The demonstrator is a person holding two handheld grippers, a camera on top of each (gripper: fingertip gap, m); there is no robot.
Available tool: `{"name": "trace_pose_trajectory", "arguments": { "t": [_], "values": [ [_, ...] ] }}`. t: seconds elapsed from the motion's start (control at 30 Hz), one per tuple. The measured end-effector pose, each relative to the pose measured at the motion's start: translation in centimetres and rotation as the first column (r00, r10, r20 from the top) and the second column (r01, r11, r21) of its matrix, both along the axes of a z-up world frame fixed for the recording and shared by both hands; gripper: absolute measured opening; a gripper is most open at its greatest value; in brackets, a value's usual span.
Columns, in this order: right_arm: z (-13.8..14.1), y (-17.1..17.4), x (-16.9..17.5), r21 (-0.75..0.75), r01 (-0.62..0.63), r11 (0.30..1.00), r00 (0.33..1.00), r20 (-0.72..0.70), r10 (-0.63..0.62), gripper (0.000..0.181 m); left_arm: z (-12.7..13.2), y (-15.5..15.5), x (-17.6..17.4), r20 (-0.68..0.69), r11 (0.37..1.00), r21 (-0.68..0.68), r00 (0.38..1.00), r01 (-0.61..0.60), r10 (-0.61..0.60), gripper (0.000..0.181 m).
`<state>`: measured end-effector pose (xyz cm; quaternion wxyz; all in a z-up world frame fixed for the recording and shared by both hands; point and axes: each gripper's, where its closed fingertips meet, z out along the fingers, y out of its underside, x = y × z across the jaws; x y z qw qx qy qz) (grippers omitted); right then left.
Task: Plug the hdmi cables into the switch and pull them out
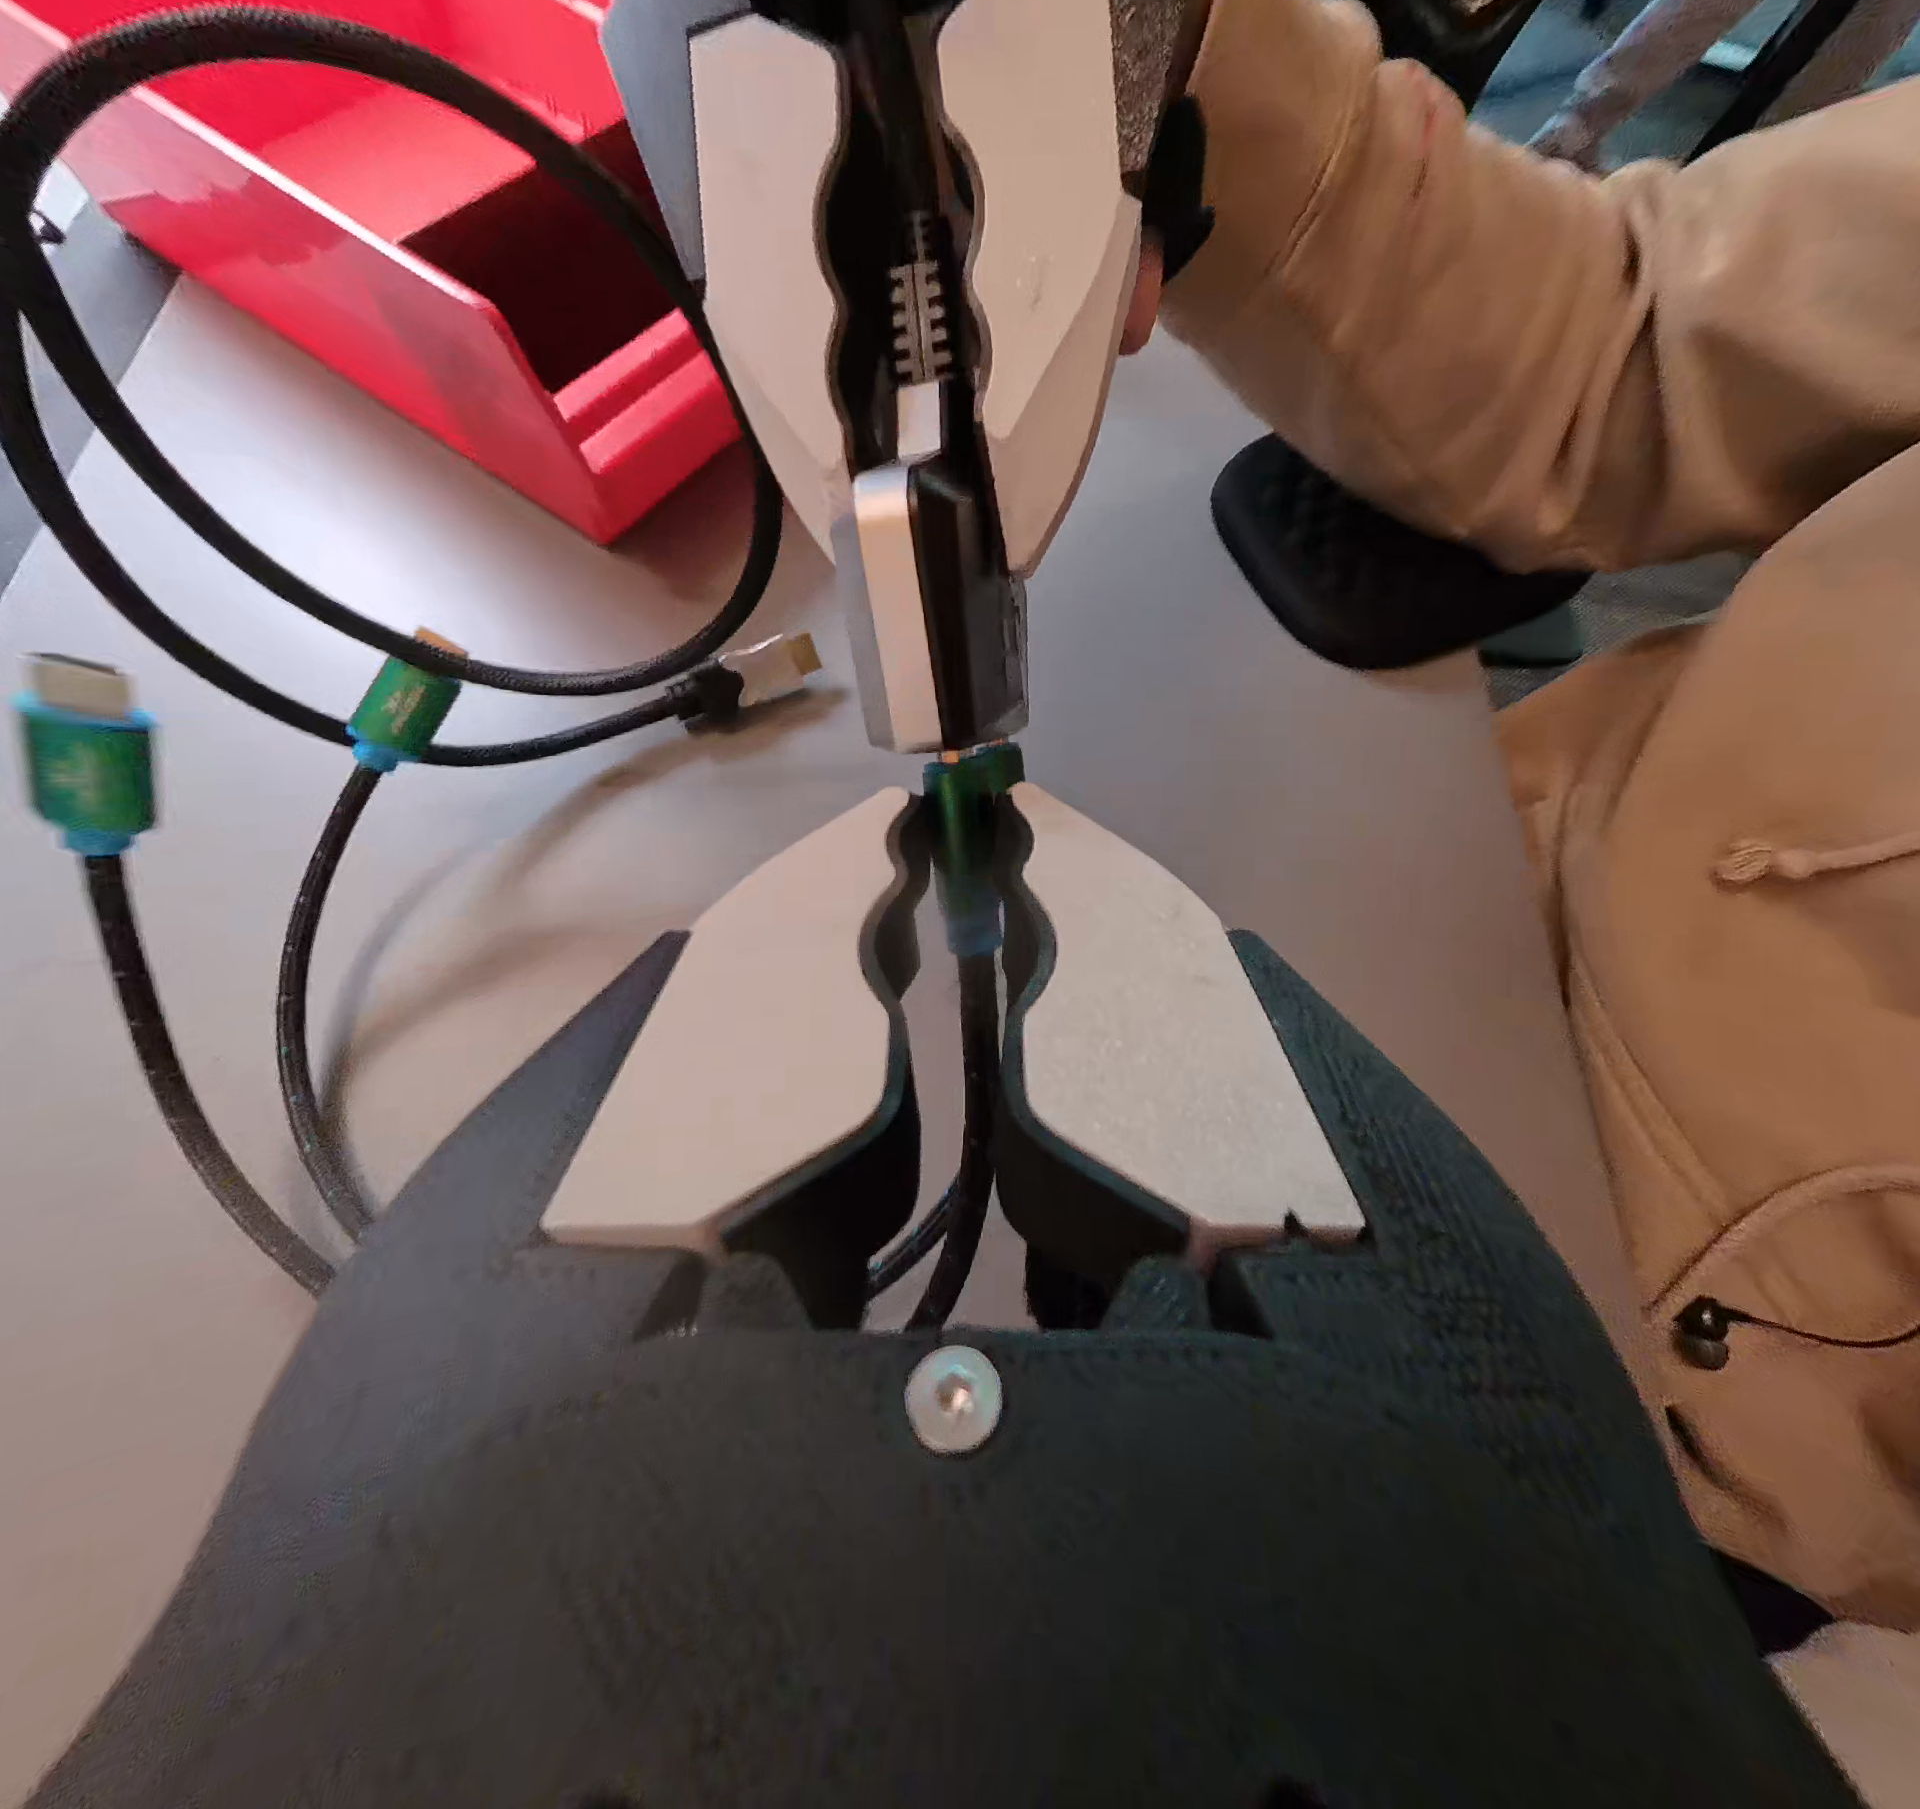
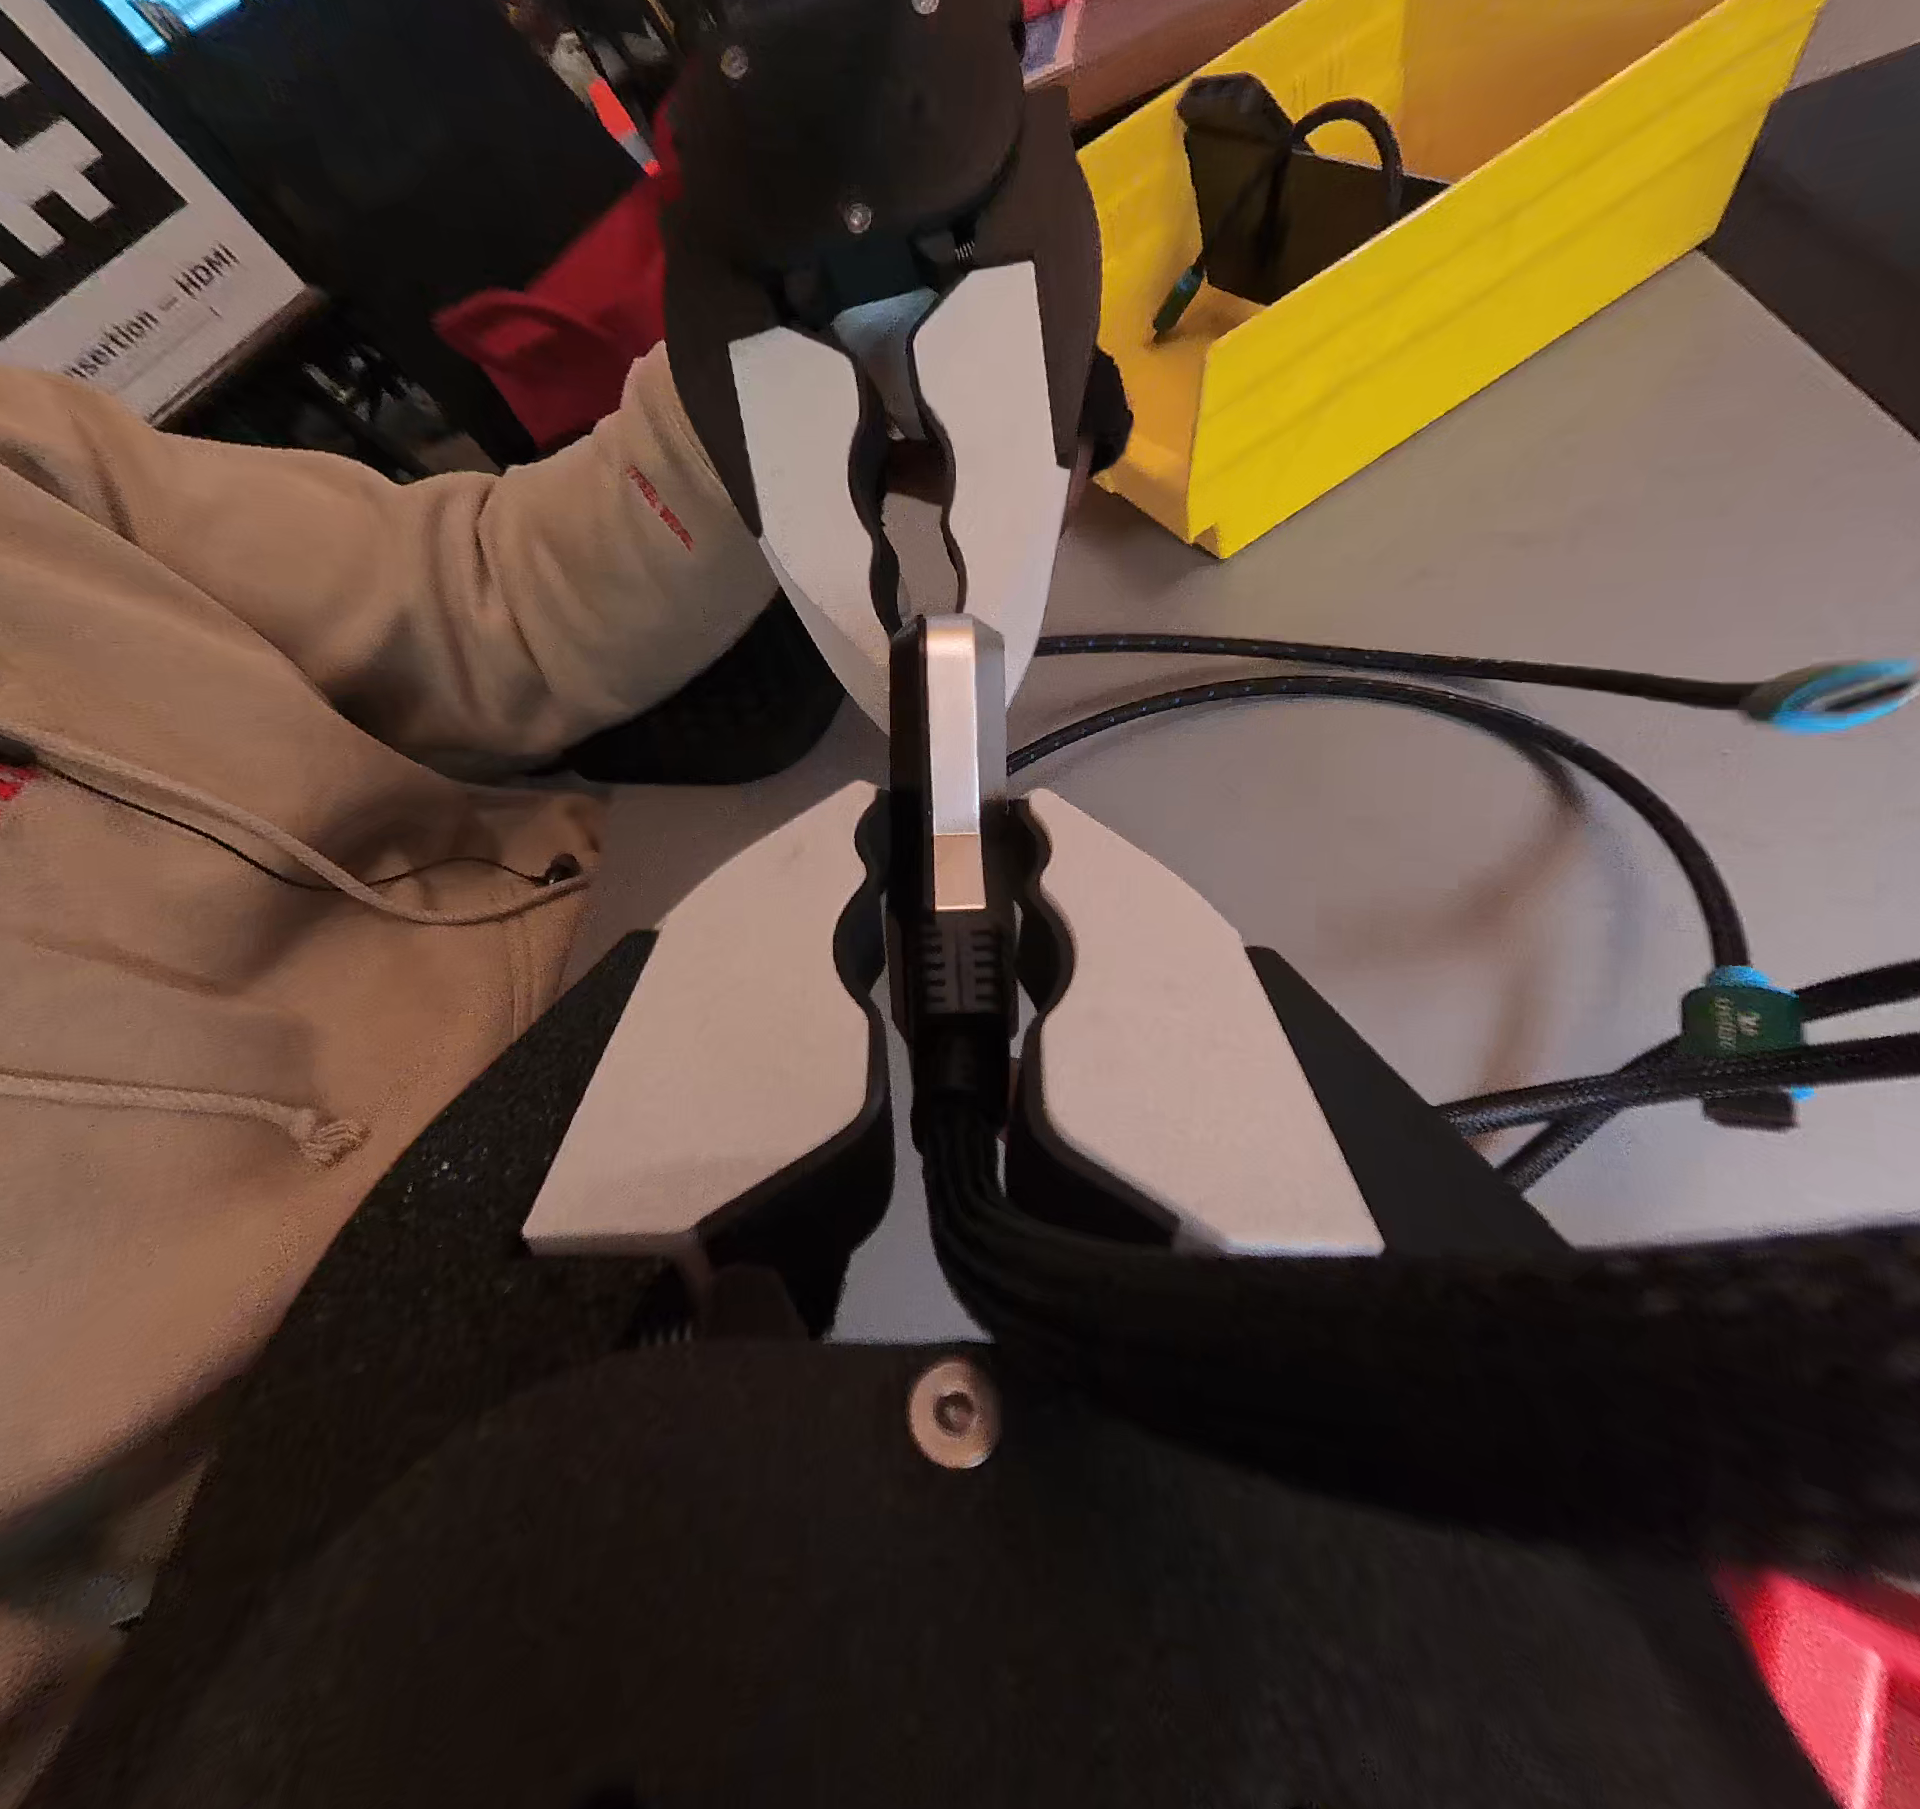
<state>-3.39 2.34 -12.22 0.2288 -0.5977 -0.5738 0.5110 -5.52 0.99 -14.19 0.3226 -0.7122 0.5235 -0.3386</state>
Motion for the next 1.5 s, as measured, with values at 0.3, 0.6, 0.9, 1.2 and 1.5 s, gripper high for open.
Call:
{"name": "trace_pose_trajectory", "arguments": {
  "t": [0.3, 0.6, 0.9, 1.2, 1.5],
  "values": [
    [-0.6, 0.1, -0.1, -0.03, -0.003, 1.0, 1.0, 0.011, 0.004, 0.021, -0.4, 0.1, 0.1, 0.041, 0.999, -0.042, 0.999, 0.009, -0.008, 0.011],
    [0.2, -0.6, -0.6, 0.062, -0.017, 0.998, 1.0, -0.002, 0.017, 0.021, -0.3, -1.1, -0.4, 0.058, 0.997, -0.032, 0.996, 0.064, -0.062, 0.027],
    [1.1, -1.5, -1.4, 0.161, -0.011, 0.987, 1.0, -0.001, 0.011, 0.022, 1.6, -0.7, 1.3, 0.164, 0.995, 0.074, 0.984, 0.064, -0.076, 0.022],
    [2.2, -0.4, -1.1, 0.188, 0.076, 0.979, 0.997, -0.034, -0.071, 0.037, 4.1, -0.1, 0.5, 0.304, 0.995, 0.101, 0.951, 0.022, -0.052, 0.022],
    [3.6, -1.3, -0.4, 0.208, 0.046, 0.977, 0.999, -0.01, -0.045, 0.023, 7.1, 0.0, -0.3, 0.333, 0.976, 0.205, 0.943, -0.075, 0.003, 0.036]
  ]
}}
